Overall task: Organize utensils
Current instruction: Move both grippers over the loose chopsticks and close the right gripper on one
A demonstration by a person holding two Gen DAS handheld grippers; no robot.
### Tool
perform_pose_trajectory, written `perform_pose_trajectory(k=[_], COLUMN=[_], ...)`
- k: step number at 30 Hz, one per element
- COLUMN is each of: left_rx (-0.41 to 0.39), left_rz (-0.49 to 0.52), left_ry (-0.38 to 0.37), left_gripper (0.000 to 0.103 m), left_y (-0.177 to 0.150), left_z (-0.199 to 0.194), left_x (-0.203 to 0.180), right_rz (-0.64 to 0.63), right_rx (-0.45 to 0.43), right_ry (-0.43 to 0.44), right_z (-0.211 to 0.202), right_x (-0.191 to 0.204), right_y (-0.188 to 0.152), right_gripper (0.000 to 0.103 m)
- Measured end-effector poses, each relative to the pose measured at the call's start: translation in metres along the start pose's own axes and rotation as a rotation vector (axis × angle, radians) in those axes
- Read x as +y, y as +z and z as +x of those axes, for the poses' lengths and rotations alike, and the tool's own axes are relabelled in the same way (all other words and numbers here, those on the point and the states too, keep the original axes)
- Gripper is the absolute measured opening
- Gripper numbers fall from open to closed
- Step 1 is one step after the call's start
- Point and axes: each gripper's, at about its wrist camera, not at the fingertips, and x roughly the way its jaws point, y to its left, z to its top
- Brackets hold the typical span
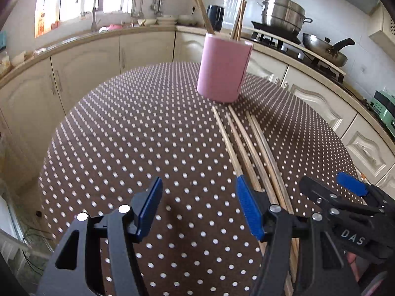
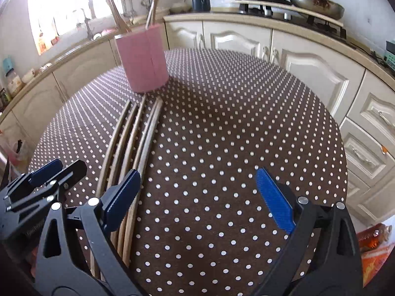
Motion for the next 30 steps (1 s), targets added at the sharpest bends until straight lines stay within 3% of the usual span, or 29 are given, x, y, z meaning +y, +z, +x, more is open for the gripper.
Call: perform_pose_trajectory(k=[9,17,24,25,28,30], left_rx=[-0.01,-0.014,-0.005,-0.001,0.01,0.02], left_rz=[-0.015,-0.03,-0.016,-0.017,-0.014,0.001], left_ry=[-0.017,-0.055,-0.043,-0.039,-0.02,0.002], left_gripper=[0.062,0.066,0.068,0.068,0.068,0.068], left_y=[-0.001,0.001,0.004,0.005,0.008,0.011], left_z=[-0.001,-0.004,-0.002,-0.001,0.001,0.004], left_x=[0.003,0.013,0.01,0.007,0.002,-0.003], right_rz=[-0.039,-0.08,-0.12,-0.119,-0.146,-0.152], right_rx=[0.091,0.117,0.14,0.133,0.074,0.048], right_ry=[0.002,-0.005,-0.035,-0.026,0.004,0.013], right_z=[0.02,0.04,0.054,0.054,0.043,0.04], right_x=[0.008,0.019,0.026,0.024,0.024,0.022], right_y=[0.012,0.033,0.044,0.044,0.043,0.038], right_gripper=[0.093,0.093,0.094,0.089,0.023,0.014])
